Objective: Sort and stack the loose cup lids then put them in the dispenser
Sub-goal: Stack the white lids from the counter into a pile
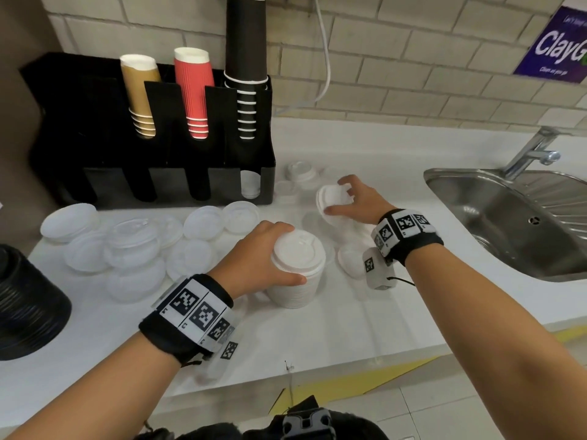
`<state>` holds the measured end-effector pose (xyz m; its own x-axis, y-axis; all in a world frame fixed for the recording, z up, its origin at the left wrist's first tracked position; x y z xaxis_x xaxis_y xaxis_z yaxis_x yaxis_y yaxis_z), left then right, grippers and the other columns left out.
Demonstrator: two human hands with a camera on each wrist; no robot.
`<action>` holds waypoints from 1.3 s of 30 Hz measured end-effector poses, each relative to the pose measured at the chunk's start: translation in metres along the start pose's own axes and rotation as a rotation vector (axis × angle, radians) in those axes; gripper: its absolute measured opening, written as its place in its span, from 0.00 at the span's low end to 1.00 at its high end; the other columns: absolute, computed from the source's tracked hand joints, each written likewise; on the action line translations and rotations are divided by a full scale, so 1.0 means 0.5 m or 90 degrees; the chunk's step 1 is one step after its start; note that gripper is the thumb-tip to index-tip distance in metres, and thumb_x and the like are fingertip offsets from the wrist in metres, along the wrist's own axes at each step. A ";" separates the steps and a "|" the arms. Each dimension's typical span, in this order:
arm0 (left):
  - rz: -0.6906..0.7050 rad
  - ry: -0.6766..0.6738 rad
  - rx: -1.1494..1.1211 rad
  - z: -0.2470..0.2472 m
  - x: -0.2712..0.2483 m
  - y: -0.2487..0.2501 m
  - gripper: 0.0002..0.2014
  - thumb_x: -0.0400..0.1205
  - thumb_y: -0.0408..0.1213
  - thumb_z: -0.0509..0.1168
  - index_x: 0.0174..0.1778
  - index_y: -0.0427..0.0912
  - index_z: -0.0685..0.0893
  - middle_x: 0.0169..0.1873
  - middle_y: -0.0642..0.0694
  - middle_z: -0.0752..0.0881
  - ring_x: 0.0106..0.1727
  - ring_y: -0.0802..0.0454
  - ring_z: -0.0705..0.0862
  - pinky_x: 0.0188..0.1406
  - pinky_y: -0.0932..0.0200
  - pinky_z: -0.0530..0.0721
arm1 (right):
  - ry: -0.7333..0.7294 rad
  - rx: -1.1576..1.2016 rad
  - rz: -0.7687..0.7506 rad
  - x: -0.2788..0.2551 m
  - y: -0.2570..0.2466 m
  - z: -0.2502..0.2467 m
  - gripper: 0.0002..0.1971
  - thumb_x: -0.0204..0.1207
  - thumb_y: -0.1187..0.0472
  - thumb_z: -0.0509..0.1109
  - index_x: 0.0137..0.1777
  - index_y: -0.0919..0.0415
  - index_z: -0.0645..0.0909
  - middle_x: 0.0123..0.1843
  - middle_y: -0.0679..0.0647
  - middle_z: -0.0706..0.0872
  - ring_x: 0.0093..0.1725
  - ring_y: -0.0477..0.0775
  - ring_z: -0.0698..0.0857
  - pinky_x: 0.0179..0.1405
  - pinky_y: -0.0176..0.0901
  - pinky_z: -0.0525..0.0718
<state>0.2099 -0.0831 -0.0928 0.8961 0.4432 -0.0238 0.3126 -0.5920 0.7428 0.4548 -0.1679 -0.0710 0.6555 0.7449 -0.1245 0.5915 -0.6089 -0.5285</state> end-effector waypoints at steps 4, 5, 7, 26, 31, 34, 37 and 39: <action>-0.001 0.001 -0.007 0.012 -0.007 -0.003 0.43 0.67 0.49 0.81 0.77 0.54 0.68 0.64 0.57 0.67 0.66 0.53 0.74 0.67 0.57 0.74 | -0.061 0.171 -0.113 -0.064 -0.038 -0.023 0.27 0.69 0.52 0.80 0.64 0.49 0.71 0.58 0.52 0.80 0.50 0.50 0.83 0.49 0.38 0.82; 0.002 0.009 -0.006 0.015 -0.009 -0.003 0.44 0.67 0.49 0.81 0.77 0.54 0.68 0.64 0.57 0.67 0.66 0.52 0.74 0.67 0.57 0.74 | -0.092 0.172 -0.132 -0.079 -0.046 -0.024 0.26 0.68 0.54 0.80 0.62 0.48 0.72 0.57 0.52 0.80 0.49 0.50 0.83 0.51 0.40 0.83; 0.003 0.034 -0.017 0.017 -0.010 -0.005 0.48 0.65 0.49 0.82 0.79 0.54 0.64 0.65 0.54 0.71 0.67 0.51 0.76 0.65 0.56 0.75 | -0.149 0.154 -0.159 -0.109 -0.059 -0.023 0.26 0.67 0.56 0.81 0.62 0.48 0.74 0.59 0.51 0.80 0.51 0.51 0.83 0.55 0.41 0.83; 0.018 0.093 -0.145 0.027 -0.010 -0.023 0.65 0.61 0.40 0.83 0.81 0.64 0.39 0.51 0.66 0.76 0.53 0.64 0.82 0.48 0.69 0.79 | -0.173 -0.089 -0.314 -0.171 -0.141 0.043 0.35 0.64 0.56 0.82 0.72 0.53 0.76 0.60 0.51 0.73 0.60 0.49 0.75 0.61 0.36 0.74; 0.022 0.076 -0.115 0.022 -0.012 -0.014 0.55 0.57 0.49 0.82 0.78 0.61 0.59 0.52 0.66 0.76 0.57 0.59 0.81 0.53 0.61 0.80 | -0.163 -0.075 -0.307 -0.170 -0.135 0.051 0.35 0.63 0.56 0.83 0.72 0.52 0.76 0.61 0.52 0.74 0.61 0.51 0.75 0.64 0.40 0.75; 0.032 0.078 -0.087 0.019 -0.011 -0.006 0.42 0.57 0.55 0.82 0.66 0.63 0.70 0.57 0.60 0.81 0.59 0.58 0.81 0.57 0.56 0.82 | -0.151 -0.044 -0.306 -0.167 -0.123 0.055 0.35 0.61 0.55 0.85 0.69 0.51 0.76 0.61 0.50 0.76 0.57 0.46 0.76 0.53 0.26 0.73; 0.035 0.074 -0.033 0.018 -0.005 -0.001 0.44 0.62 0.57 0.82 0.74 0.55 0.72 0.65 0.54 0.80 0.65 0.54 0.78 0.63 0.56 0.78 | -0.175 0.070 -0.268 -0.157 -0.098 0.041 0.31 0.63 0.51 0.83 0.65 0.47 0.75 0.62 0.43 0.78 0.57 0.42 0.80 0.48 0.25 0.80; 0.018 0.071 0.006 0.015 0.000 0.002 0.45 0.63 0.56 0.82 0.76 0.51 0.72 0.68 0.51 0.78 0.69 0.52 0.76 0.67 0.56 0.75 | -0.101 0.131 -0.214 -0.132 -0.065 0.021 0.23 0.70 0.50 0.79 0.63 0.47 0.76 0.64 0.45 0.77 0.59 0.45 0.81 0.52 0.33 0.83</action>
<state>0.2126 -0.0886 -0.0973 0.8641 0.4981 0.0728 0.2907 -0.6117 0.7358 0.3876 -0.1943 -0.0545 0.3524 0.9352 -0.0354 0.6431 -0.2695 -0.7168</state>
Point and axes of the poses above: each hand's wrist, its own x-axis towards the middle knuckle, its own z-axis out of the palm, y = z × x, the point moved 1 cm from there along x, towards the middle knuckle
